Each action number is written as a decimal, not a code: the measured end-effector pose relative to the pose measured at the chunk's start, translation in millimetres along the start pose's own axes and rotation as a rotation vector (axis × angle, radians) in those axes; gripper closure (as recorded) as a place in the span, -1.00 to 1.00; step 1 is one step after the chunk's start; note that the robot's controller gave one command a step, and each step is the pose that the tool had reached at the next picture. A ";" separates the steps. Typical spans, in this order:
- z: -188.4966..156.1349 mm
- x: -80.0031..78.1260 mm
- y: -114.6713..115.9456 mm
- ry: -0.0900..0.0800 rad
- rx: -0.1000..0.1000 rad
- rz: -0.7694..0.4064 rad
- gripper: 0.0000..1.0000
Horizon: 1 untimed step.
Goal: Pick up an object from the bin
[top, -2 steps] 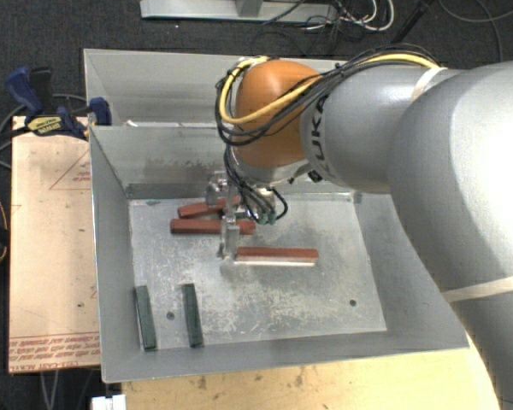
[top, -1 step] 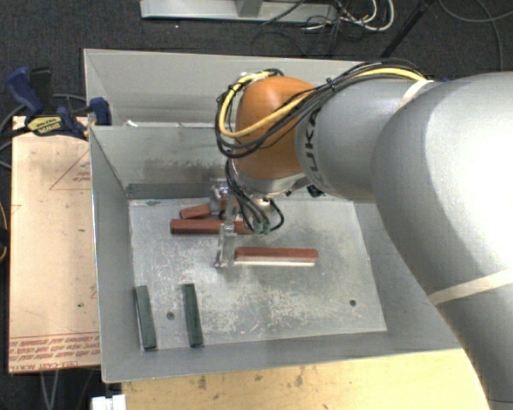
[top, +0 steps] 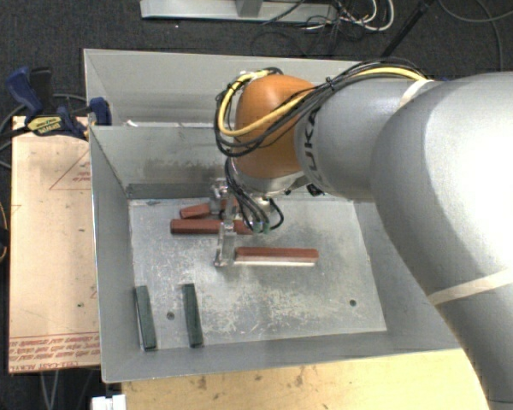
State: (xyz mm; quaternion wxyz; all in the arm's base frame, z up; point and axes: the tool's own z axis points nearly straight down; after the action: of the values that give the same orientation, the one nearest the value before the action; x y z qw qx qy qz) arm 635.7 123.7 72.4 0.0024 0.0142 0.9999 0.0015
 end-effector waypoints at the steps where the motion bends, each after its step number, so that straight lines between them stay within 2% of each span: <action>1: -1.4 -1.0 0.1 -0.002 -0.001 0.001 1.00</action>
Offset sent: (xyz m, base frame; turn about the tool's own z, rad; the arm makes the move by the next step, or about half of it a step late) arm 0.0000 0.0000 0.0000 0.0000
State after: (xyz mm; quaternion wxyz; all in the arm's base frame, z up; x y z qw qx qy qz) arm 636.7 123.7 73.8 0.0036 0.0149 0.9999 0.0020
